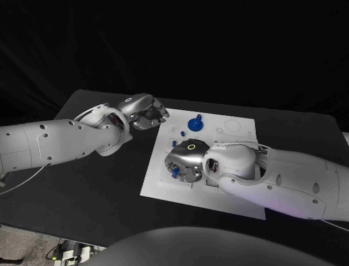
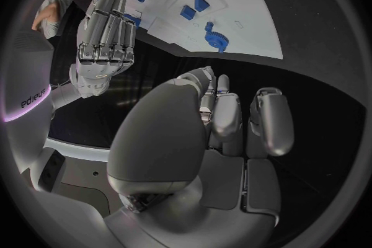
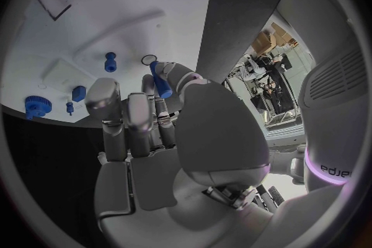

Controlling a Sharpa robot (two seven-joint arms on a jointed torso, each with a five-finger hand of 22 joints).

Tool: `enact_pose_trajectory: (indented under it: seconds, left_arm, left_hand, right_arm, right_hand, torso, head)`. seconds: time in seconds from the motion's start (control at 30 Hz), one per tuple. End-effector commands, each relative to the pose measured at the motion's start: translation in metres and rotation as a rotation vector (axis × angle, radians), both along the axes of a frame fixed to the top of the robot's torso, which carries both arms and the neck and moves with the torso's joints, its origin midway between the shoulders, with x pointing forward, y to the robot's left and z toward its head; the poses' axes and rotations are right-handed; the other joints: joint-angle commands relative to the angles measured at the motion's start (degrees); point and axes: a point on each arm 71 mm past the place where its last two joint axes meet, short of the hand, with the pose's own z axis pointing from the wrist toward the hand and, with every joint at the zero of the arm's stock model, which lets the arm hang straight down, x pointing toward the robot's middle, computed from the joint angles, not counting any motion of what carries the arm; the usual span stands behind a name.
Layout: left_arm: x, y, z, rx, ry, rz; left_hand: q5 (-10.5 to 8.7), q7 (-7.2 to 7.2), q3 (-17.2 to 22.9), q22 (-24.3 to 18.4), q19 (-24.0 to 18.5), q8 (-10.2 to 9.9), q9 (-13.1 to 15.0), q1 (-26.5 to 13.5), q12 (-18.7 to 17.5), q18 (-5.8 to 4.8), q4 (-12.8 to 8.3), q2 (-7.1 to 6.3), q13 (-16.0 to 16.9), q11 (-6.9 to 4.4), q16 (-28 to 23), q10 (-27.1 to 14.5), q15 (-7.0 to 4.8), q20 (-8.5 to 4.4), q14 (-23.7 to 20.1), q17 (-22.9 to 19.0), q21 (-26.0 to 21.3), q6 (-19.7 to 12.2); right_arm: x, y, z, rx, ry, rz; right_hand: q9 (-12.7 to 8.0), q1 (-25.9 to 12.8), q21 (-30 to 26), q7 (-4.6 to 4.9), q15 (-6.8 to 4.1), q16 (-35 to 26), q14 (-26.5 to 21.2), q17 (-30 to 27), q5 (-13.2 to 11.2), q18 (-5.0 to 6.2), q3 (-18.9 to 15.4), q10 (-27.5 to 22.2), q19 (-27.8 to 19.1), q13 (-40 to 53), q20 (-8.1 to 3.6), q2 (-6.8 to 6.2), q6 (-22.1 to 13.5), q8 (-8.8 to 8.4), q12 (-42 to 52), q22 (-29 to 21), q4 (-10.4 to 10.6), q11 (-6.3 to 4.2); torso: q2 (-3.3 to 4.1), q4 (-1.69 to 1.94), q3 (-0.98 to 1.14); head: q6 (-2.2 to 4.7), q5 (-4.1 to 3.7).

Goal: Assemble the parts on the task board

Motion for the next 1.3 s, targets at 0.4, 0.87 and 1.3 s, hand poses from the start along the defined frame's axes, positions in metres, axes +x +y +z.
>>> enact_pose_trajectory:
  seconds: [0.4,0.87,1.3]
  left_arm:
    - [-0.0004,-0.0036,-0.0012,0.005,0.011,-0.012]
    - [0.0001,-0.0044,-0.0018,0.006,0.017,-0.014]
    - [0.0,-0.004,-0.0032,0.005,0.022,-0.015]
  left_hand:
    - [0.36,0.35,0.2,11.0,0.0,0.1,0.0,0.7,0.2,0.39,0.2,-0.07,-0.1,0.13,-0.3,-0.1,0.15,0.53,-0.3,0.0,-0.2,-0.1]
    - [0.36,0.35,0.2,11.0,0.0,0.1,0.0,0.7,0.2,0.39,0.2,-0.07,-0.1,0.13,-0.3,-0.1,0.15,0.53,-0.3,0.0,-0.2,-0.1]
    - [0.43,0.41,0.2,11.0,-0.1,0.1,0.1,0.7,0.2,0.39,0.3,0.04,-0.1,0.2,-0.4,-0.1,0.19,0.56,-0.4,-0.1,-0.3,-0.2]
  right_arm:
    - [0.0,0.0003,-0.0015,-0.034,-0.04,0.011]
    - [0.0018,-0.0003,-0.0042,-0.055,-0.025,0.004]
    - [0.0036,-0.0001,-0.0057,-0.056,-0.038,-0.003]
  right_hand:
    - [-0.2,-0.1,-0.7,-0.39,-0.12,-0.6,-0.6,-0.5,0.3,0.39,0.4,0.3,-0.5,-0.2,-0.09,-0.72,0.2,-0.69,-0.6,6.5,-0.3,0.08]
    - [-0.4,-0.4,-1.4,-0.48,-0.05,-1.1,-1.1,-1.1,0.3,0.5,0.6,-0.1,-1.0,-0.4,-0.1,-0.85,0.1,-1.28,-1.2,6.3,-0.3,0.2]
    - [-0.5,-0.4,-1.9,-0.84,0.11,-1.3,-1.4,-1.3,0.2,0.58,0.7,-0.6,-1.4,-0.4,-0.08,-0.89,0.1,-1.74,-1.7,6.2,-0.6,0.35]
  torso:
    - [-0.07,-0.03,-0.01]
    - [-0.01,0.0,0.01]
    - [-0.03,0.0,0.01]
  head:
    - [0.01,-0.27]
    - [0.01,-0.09]
    - [0.01,0.06]
